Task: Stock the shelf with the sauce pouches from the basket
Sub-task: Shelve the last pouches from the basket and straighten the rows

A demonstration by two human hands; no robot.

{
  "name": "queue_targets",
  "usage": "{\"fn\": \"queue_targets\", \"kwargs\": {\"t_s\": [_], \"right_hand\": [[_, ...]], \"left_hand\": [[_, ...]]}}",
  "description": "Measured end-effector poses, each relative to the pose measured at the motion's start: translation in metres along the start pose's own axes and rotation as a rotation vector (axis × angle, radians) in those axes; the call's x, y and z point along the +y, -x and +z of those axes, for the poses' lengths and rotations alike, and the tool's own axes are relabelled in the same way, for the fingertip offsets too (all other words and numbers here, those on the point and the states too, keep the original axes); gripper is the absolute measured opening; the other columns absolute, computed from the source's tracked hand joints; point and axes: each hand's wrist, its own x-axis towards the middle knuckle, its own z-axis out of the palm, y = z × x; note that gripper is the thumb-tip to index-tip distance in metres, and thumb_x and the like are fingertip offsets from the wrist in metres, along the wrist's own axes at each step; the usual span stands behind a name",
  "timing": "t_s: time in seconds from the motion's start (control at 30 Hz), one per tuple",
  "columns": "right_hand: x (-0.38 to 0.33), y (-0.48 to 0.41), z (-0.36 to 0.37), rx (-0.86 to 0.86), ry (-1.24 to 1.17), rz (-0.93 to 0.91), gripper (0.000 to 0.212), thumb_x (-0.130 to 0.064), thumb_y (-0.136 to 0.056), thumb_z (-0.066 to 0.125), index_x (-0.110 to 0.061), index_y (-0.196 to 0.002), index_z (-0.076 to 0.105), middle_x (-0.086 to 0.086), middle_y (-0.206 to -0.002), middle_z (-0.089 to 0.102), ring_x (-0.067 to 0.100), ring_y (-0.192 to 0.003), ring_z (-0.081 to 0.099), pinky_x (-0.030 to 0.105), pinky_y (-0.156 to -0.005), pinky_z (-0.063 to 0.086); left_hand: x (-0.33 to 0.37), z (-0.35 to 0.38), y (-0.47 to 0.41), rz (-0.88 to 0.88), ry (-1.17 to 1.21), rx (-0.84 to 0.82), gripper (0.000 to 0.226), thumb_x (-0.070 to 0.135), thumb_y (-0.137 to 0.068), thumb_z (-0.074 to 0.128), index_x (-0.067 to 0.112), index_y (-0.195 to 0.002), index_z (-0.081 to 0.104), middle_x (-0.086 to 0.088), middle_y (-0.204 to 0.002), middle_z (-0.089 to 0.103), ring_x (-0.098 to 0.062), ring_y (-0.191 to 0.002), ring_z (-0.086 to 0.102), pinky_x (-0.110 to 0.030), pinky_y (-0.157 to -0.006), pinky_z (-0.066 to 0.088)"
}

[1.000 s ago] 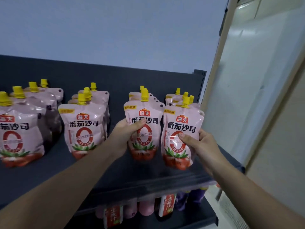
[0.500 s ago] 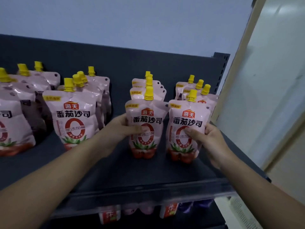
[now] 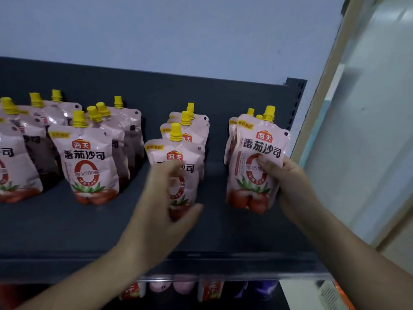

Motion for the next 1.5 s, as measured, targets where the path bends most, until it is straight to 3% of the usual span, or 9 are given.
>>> {"fn": "queue_targets", "kwargs": {"t_s": [0.13,0.27,0.43,0.53,0.63,0.83,1.1,1.27,1.5], "right_hand": [[-0.013,0.002,0.007,-0.061,-0.113,0.005,0.045,-0.014,-0.072,0.065,-0.007,-0.116,0.059,0.012,-0.105,0.072,0.024,-0.088,0.071,0.033,-0.069,0.059],[-0.023,0.005,0.005,-0.085,-0.085,-0.039,0.053,-0.013,-0.076,0.064,-0.011,-0.126,0.049,0.009,-0.112,0.070,0.021,-0.091,0.071,0.033,-0.070,0.060],[-0.031,0.016,-0.015,-0.328,0.259,-0.273,0.106,-0.015,-0.066,0.073,-0.037,-0.144,0.006,-0.009,-0.141,0.045,0.012,-0.115,0.060,0.028,-0.079,0.056],[-0.035,0.018,-0.028,-0.453,0.479,-0.352,0.095,-0.013,-0.067,0.074,-0.035,-0.141,0.019,-0.032,-0.134,0.037,-0.001,-0.122,0.050,0.020,-0.083,0.053],[-0.046,0.017,-0.036,-0.463,0.628,-0.438,0.078,-0.017,-0.072,0.078,-0.034,-0.134,0.034,-0.032,-0.129,0.044,0.002,-0.122,0.050,0.018,-0.087,0.051],[-0.033,0.017,-0.026,-0.247,0.653,-0.627,0.062,-0.019,-0.069,0.063,-0.037,-0.123,0.041,-0.033,-0.118,0.048,0.000,-0.115,0.053,0.013,-0.079,0.051],[-0.029,0.003,-0.034,-0.089,0.947,-0.912,0.055,-0.030,-0.073,0.054,-0.022,-0.126,0.043,0.003,-0.112,0.061,0.009,-0.102,0.057,0.015,-0.080,0.052],[-0.025,-0.001,-0.025,-0.060,0.915,-0.966,0.052,-0.026,-0.075,0.052,-0.017,-0.126,0.045,0.008,-0.114,0.060,0.012,-0.103,0.057,0.021,-0.079,0.054],[-0.020,-0.003,-0.019,0.017,0.952,-0.990,0.047,-0.028,-0.084,0.049,-0.021,-0.130,0.038,0.011,-0.118,0.058,0.003,-0.104,0.050,0.007,-0.080,0.047]], "left_hand": [[0.020,0.042,-0.024,0.112,0.074,-0.292,0.092,0.037,-0.077,0.069,0.054,-0.139,0.003,0.038,-0.144,0.015,0.010,-0.135,0.025,-0.019,-0.114,0.027],[0.028,0.060,-0.041,0.106,0.270,-0.288,0.093,0.021,-0.073,0.078,0.044,-0.142,0.020,0.017,-0.144,0.024,0.000,-0.134,0.031,-0.028,-0.104,0.045],[0.036,0.062,-0.053,0.023,0.500,-0.246,0.090,0.028,-0.065,0.078,0.032,-0.141,0.032,0.004,-0.142,0.037,-0.017,-0.129,0.047,-0.041,-0.095,0.052],[0.040,0.059,-0.063,-0.021,0.527,-0.254,0.093,0.031,-0.063,0.080,0.030,-0.142,0.032,0.002,-0.141,0.042,-0.018,-0.126,0.050,-0.040,-0.092,0.053],[0.046,0.054,-0.070,-0.073,0.646,-0.300,0.089,0.014,-0.065,0.083,0.029,-0.139,0.035,0.008,-0.133,0.054,-0.015,-0.118,0.058,-0.034,-0.088,0.055],[0.057,0.059,-0.071,-0.033,0.609,-0.262,0.089,0.009,-0.064,0.082,0.028,-0.138,0.036,0.001,-0.134,0.049,-0.013,-0.115,0.060,-0.030,-0.085,0.056],[0.051,0.057,-0.075,-0.009,0.432,-0.208,0.092,-0.013,-0.069,0.072,0.038,-0.135,0.034,0.000,-0.131,0.052,-0.013,-0.102,0.067,-0.029,-0.078,0.059],[0.052,0.062,-0.072,0.105,0.198,-0.038,0.078,0.013,-0.071,0.063,0.023,-0.143,0.035,0.003,-0.131,0.055,-0.016,-0.116,0.058,-0.039,-0.090,0.054],[0.053,0.071,-0.065,0.205,0.005,0.080,0.069,0.013,-0.083,0.048,0.011,-0.148,0.023,-0.003,-0.136,0.048,-0.006,-0.121,0.049,-0.024,-0.096,0.048]]}}
